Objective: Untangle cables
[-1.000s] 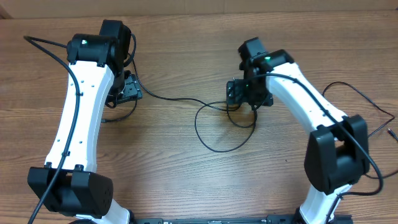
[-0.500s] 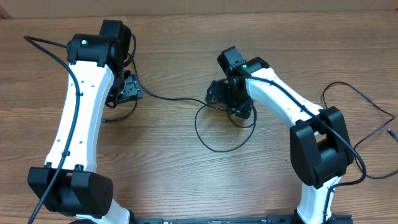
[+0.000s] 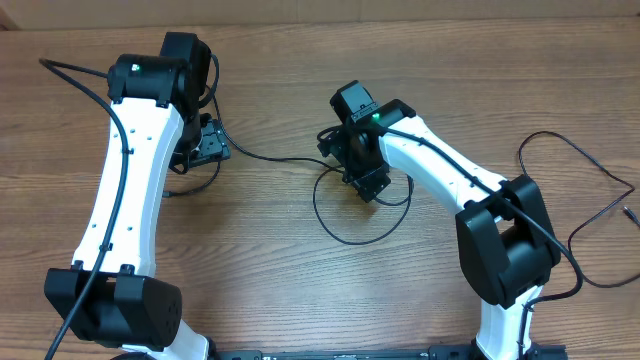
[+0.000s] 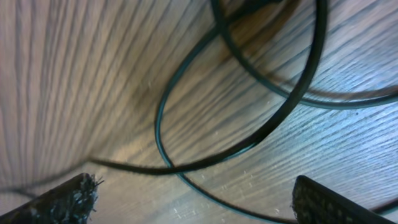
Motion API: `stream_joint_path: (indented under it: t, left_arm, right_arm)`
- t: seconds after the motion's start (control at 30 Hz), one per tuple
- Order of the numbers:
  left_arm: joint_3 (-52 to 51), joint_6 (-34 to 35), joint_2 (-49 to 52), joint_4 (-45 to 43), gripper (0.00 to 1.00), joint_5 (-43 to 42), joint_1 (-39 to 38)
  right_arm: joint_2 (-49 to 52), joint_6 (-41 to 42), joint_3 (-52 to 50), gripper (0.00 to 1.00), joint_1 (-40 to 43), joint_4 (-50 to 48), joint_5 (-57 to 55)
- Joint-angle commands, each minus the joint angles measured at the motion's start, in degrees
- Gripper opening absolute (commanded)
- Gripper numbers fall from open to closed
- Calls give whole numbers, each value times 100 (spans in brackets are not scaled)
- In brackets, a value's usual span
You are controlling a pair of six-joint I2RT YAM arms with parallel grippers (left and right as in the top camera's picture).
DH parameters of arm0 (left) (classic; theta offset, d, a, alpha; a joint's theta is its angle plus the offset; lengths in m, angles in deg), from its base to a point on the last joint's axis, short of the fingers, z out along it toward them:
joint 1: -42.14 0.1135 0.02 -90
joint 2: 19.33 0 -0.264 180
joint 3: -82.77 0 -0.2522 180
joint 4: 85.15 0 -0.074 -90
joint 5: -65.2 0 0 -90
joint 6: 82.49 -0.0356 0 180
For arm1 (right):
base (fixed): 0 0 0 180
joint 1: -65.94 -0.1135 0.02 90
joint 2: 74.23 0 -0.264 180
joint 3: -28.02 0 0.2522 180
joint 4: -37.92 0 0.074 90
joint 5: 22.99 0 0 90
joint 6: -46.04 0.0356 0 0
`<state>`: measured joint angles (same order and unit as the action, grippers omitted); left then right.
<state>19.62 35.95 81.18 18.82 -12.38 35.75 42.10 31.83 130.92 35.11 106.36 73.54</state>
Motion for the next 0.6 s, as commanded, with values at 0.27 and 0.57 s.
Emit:
stream_joint_path:
  t: [0.27,0.57]
  left_arm:
    - [-28,74,-142,17,81,-48,-37]
    - [-28,74,-142,22,81,-48,-39]
  right_arm:
    - [431,393,81,83,-15,-13,-946]
    - [428,-101,116,4,66,-17,-944]
